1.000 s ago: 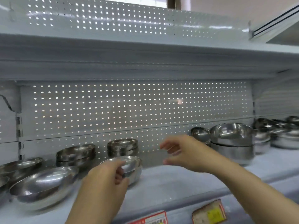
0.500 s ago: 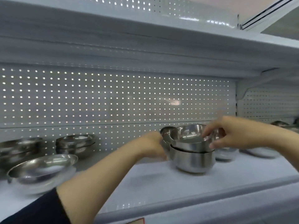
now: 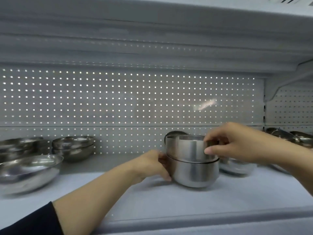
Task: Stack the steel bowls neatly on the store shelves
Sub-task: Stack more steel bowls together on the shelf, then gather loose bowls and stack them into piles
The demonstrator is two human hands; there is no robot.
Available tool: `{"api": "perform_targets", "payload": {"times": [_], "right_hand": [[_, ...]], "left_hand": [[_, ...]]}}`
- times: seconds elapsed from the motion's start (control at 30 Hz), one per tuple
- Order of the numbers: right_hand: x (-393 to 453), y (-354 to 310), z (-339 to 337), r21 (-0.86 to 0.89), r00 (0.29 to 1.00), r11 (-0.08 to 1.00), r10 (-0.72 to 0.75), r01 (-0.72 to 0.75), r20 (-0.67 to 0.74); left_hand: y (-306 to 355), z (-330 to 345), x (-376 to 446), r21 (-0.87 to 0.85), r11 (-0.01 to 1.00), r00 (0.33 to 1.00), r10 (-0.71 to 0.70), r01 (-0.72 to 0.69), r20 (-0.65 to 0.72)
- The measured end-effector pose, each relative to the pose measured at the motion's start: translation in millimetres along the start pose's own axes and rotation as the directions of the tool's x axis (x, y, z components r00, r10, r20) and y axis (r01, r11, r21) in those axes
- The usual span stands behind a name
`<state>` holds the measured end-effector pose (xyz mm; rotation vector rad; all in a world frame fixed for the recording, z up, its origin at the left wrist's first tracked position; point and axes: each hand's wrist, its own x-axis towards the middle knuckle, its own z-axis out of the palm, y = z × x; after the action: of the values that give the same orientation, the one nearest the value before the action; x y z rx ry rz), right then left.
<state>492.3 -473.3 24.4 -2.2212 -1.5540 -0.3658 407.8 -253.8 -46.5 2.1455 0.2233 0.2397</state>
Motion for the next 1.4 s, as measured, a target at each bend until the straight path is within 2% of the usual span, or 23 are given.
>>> {"api": "perform_targets", "payload": {"times": [0.17,1.4], "right_hand": [[-3.9,2.0,3.6,0.107,1.0,0.994,0.014,-0.012,-0.017],[-4.2,-4.8,8.1,-0.036,0.997,0.999,-0.013,0.01,-0.079]], "left_hand": [[-0.4,-0.4,-1.8,-0.023,1.0,1.0,0.019,-0.019,-0.007],[-1.8,4.1,-2.8,-0.006,0.999,0.999,0.032,-0.032,-0.036]]}}
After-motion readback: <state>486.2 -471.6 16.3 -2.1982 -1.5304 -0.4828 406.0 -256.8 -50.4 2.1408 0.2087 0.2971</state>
